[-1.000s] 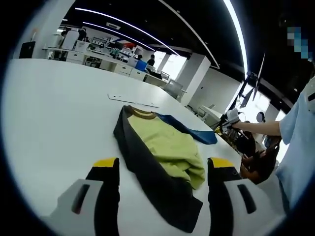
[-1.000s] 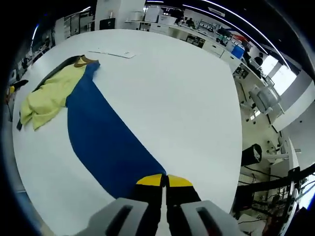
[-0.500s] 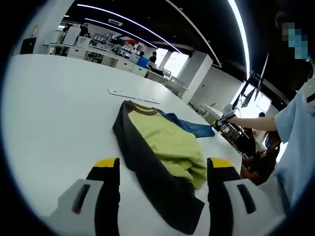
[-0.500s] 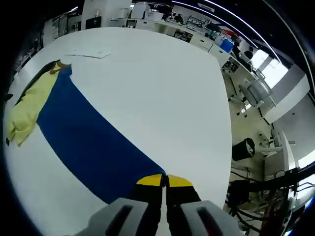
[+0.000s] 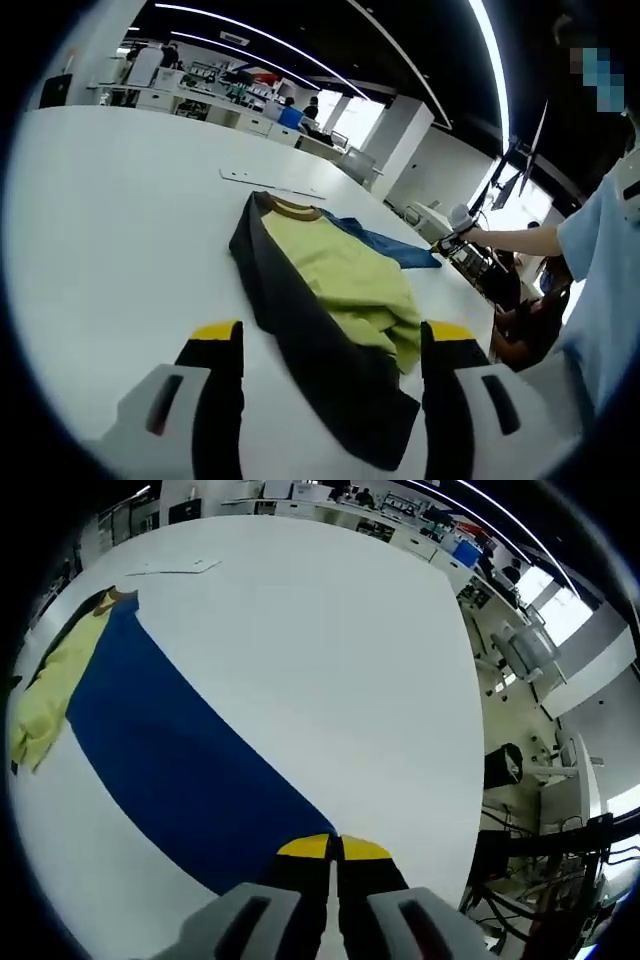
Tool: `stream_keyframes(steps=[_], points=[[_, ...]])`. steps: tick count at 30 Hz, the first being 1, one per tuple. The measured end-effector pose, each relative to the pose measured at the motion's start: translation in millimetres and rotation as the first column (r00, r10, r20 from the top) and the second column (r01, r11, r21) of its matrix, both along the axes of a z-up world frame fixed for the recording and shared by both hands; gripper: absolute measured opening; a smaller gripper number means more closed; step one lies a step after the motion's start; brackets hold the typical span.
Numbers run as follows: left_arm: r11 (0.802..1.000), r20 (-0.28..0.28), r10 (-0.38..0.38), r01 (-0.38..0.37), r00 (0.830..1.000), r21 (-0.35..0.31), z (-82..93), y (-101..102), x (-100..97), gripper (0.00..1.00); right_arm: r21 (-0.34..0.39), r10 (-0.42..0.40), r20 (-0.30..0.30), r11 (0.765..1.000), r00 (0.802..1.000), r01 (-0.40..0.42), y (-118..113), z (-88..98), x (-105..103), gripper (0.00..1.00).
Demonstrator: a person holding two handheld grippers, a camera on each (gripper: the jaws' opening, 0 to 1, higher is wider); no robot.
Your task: Fold the garment on the visible template until the final outline fits inside the template.
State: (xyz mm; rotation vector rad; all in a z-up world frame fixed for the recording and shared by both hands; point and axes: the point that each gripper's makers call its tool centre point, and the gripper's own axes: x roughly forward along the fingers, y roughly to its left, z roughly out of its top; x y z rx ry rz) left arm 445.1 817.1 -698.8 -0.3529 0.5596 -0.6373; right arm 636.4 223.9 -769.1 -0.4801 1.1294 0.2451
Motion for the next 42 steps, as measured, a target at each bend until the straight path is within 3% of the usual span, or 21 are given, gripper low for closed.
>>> stream_keyframes(steps=[5,16,20,24,26,30,32,39,42], points=[[1.000,-0.004,-0.004,0.004,1.000,-0.006,0.3,-2.0,-2.3,0.69,0.005,-0.019,-0.024,1.000,1.000,0.019,-4.9,-5.4,-6.2,0.00],[1.000,-0.008,0.005,-0.005,1.000,-0.006,-2.0,2.9,-7.2,0.69,0.048,-0.047,-0.008,0.998,0.999,0.048,-7.1,-7.5,-11.6,0.00],[1.000,-0.010,0.007,-0.007,1.000,-0.008,-2.8,4.3,-9.5,0.69,0.135,-0.076,0.033,0.988,0.997,0.071,-1.2,-2.7,-12.2,0.15],[1.000,-0.011,0.009,-0.009,1.000,-0.012,-3.7,5.6,-11.3,0.69,0.229,-0.061,0.090,0.973,0.994,0.039,8.9,8.2,-10.7,0.25],[1.000,-0.009,0.010,-0.010,1.000,-0.015,-2.8,4.3,-12.8,0.69,0.324,-0.078,0.109,0.945,0.991,0.039,22.1,16.5,-13.9,0.27],[1.000,-0.005,0.015,-0.016,1.000,-0.026,-1.3,3.8,-14.9,0.70,0.443,-0.068,0.171,0.897,0.983,-0.015,45.8,35.1,-21.0,0.35],[0.999,-0.005,0.016,-0.016,1.000,-0.029,-0.8,4.4,-15.2,0.70,0.471,-0.051,0.196,0.881,0.979,-0.048,56.7,42.5,-27.0,0.42],[0.999,0.018,0.019,-0.018,1.000,-0.044,8.8,7.2,-17.4,0.71,0.476,0.009,0.215,0.872,0.977,-0.112,82.6,50.8,-51.0,0.73],[0.999,0.022,0.021,-0.020,1.000,-0.046,11.1,9.1,-19.1,0.71,0.458,0.033,0.230,0.878,0.973,-0.139,89.2,54.1,-57.3,0.81]])
